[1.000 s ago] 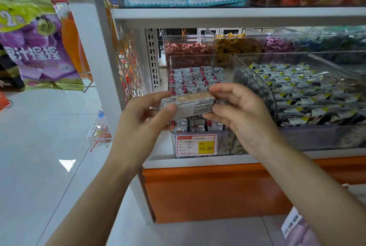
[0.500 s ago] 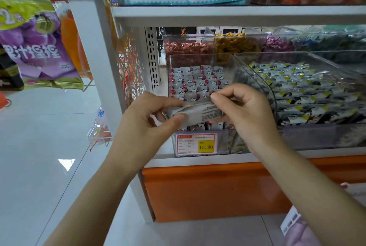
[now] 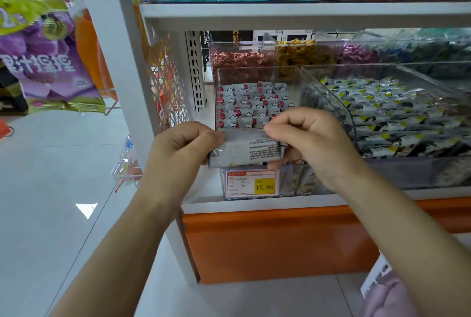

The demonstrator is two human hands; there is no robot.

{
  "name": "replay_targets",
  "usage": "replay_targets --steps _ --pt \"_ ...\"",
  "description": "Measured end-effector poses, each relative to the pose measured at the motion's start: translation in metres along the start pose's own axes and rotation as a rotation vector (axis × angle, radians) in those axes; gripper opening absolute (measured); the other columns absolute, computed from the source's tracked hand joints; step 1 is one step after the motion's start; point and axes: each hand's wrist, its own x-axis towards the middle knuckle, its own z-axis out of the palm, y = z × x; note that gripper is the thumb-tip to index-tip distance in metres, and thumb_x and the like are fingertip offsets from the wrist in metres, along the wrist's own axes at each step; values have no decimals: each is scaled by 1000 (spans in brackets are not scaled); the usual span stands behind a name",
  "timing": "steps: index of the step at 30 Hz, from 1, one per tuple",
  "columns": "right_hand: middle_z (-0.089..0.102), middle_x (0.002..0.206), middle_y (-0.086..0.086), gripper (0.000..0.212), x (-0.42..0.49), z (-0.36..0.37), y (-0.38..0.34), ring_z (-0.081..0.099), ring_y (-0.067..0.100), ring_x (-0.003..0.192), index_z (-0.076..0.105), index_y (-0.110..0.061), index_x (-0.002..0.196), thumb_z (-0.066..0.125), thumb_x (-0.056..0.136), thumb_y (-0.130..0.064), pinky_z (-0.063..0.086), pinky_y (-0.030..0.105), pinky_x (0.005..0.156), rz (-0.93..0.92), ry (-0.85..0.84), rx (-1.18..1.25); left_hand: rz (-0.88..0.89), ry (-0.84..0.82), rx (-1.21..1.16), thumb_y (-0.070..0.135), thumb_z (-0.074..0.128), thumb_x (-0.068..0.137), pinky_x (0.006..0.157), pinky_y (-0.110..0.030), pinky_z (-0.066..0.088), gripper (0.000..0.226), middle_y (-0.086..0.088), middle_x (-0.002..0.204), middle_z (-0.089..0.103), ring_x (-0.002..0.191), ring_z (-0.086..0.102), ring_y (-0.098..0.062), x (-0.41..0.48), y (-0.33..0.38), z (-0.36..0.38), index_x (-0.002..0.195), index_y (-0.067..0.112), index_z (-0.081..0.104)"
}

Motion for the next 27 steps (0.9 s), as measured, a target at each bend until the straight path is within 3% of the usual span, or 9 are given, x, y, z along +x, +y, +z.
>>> replay_targets --steps 5,10,14,17,20,23,27 --pt "62 81 18 11 9 -10 -1 63 32 77 71 -8 66 67 71 -17 54 28 44 165 -43 148 87 -41 56 14 58 85 68 -38 50 16 -12 75 62 78 59 -30 -1 1 2 72 10 67" --pt "72 72 8 21 10 -13 5 69 20 67 69 -4 78 65 69 -22 55 25 46 176 -66 245 99 -41 88 14 56 89 57 -23 49 19 -6 73 62 66 56 -15 0 -3 2 73 12 66" --pt "73 94 8 37 9 -12 8 70 22 87 67 -12 105 69 69 -20 58 26 71 74 -149 307 60 48 40 20 53 93 50 -18 49 26 1 68 64 60 56 -9 8 -6 5 72 8 64" --pt "74 89 -3 39 10 -9 10 71 18 81 66 -20 105 70 66 -19 59 26 69 -26 10 140 72 57 27 24 46 96 50 -17 48 24 11 67 66 60 57 0 14 -8 9 87 18 67" --pt "73 82 -7 20 13 -12 12 71 13 76 66 -20 97 69 79 -15 59 26 60 -76 269 54 202 104 315 26 46 96 69 -10 45 19 15 90 63 82 56 2 19 -13 11 104 24 63" --pt "69 96 7 19 18 -19 17 70 9 70 62 -15 102 68 84 -12 59 28 63 -66 464 -66 288 45 769 32 47 93 103 -36 30 36 -3 133 48 127 35 -24 24 -25 11 126 22 57" --pt "64 104 16 21 26 -17 19 68 9 69 60 -8 102 68 84 -14 59 33 67 -61 527 -136 351 -52 1032 37 40 95 110 -50 18 43 -7 154 23 141 10 -25 25 -30 14 136 24 48"
